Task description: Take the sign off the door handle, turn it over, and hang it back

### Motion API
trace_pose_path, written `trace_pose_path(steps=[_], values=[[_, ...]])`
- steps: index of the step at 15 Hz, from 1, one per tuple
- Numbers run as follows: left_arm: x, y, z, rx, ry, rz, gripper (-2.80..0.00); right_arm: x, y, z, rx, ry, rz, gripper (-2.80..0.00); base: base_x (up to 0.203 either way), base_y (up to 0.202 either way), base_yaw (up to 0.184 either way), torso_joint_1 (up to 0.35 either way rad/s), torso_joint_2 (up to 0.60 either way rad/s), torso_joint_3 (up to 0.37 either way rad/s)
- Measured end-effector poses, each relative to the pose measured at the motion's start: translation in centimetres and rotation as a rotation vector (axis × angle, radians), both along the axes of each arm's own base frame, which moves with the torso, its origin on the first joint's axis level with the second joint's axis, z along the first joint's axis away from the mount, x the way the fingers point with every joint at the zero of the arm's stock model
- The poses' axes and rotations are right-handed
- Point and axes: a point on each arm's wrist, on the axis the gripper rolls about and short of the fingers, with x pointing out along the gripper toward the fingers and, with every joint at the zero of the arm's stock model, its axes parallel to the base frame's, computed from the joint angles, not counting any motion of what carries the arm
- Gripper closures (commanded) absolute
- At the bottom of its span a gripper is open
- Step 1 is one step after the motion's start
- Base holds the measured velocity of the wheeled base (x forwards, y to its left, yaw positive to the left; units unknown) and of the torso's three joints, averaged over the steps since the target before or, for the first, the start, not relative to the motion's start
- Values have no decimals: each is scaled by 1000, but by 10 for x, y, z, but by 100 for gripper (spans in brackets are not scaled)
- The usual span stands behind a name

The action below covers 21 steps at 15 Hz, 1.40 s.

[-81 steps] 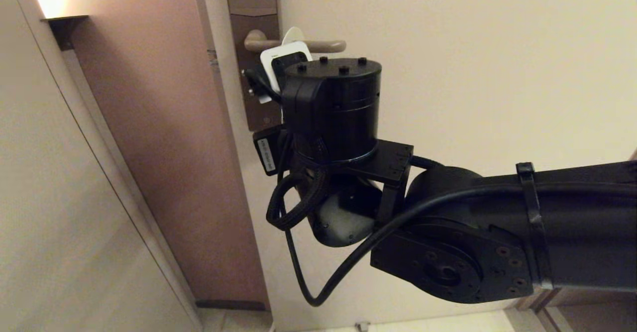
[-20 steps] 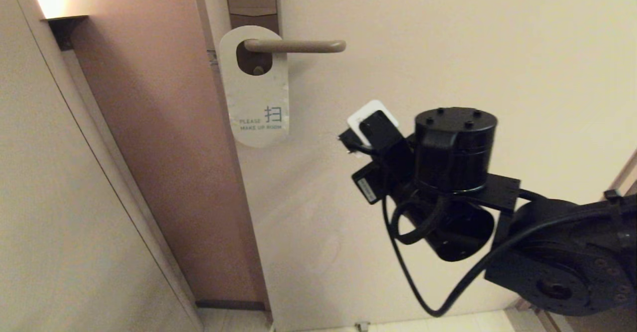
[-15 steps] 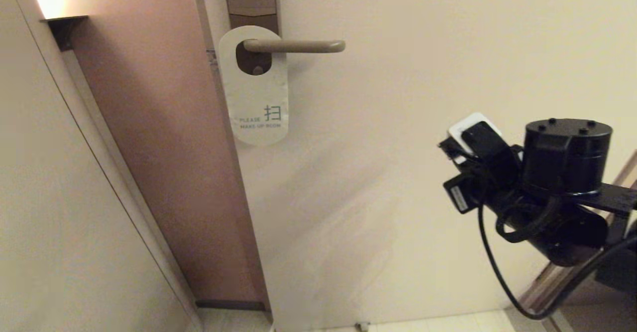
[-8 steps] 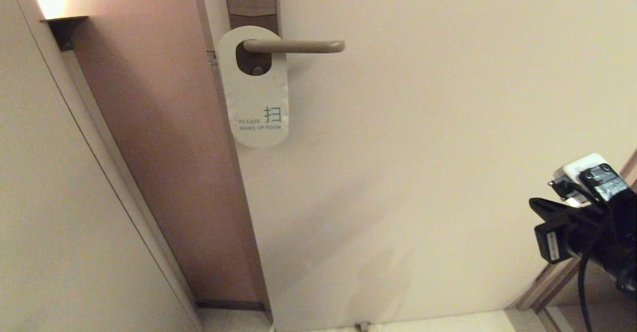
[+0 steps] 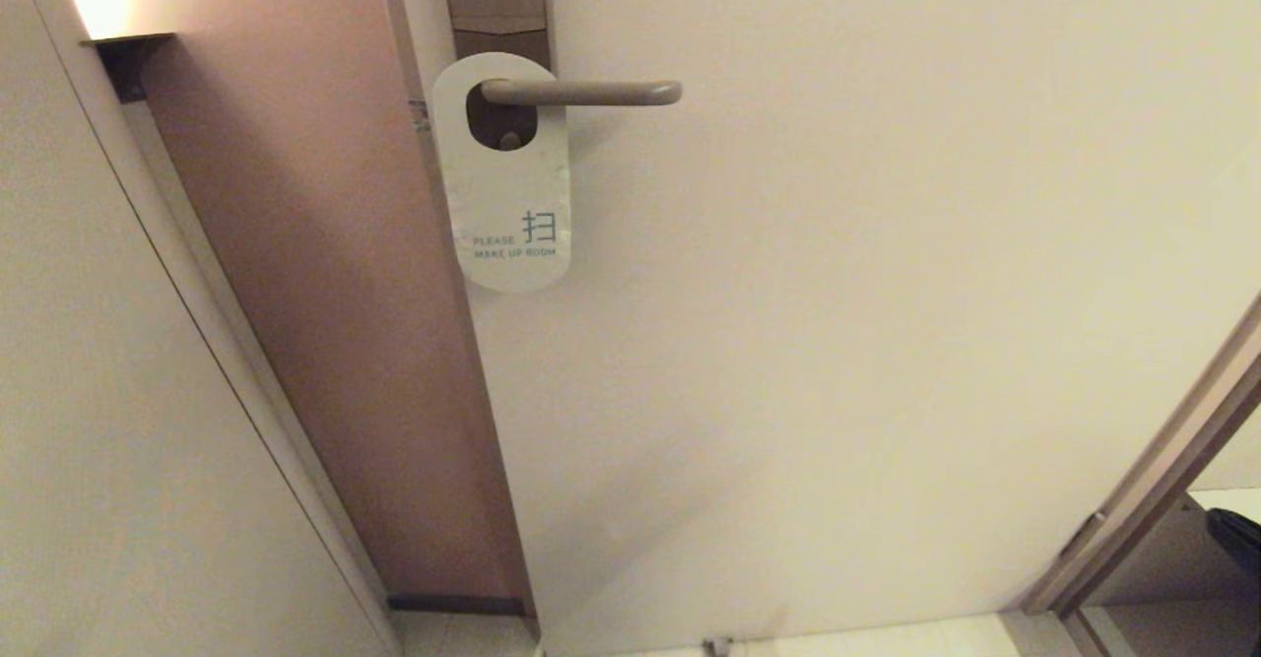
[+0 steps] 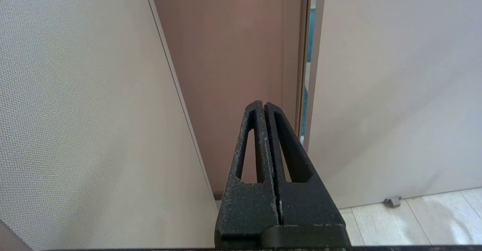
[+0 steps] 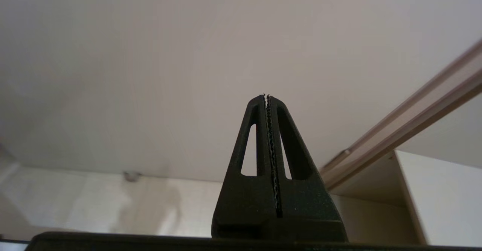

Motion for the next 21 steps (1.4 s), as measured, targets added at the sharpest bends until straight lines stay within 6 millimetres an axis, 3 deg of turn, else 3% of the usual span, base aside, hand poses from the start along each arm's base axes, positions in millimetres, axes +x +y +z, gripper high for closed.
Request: trace_pose_path(steps=[5, 9, 16, 21], values=[[0, 0, 0, -1, 0, 0, 0, -45, 1, -27, 64, 11, 15, 0, 0, 0, 0, 0, 0, 0], [0, 0, 0, 0, 0, 0, 0, -69, 1, -47, 73, 25, 40, 0, 0, 0, 0, 0, 0, 0], [0, 0, 0, 0, 0, 0, 0, -90, 1, -56, 150, -147, 37, 0, 0, 0, 0, 0, 0, 0], [0, 0, 0, -1, 0, 0, 0, -94, 1, -57, 161, -198, 35, 0, 0, 0, 0, 0, 0, 0]])
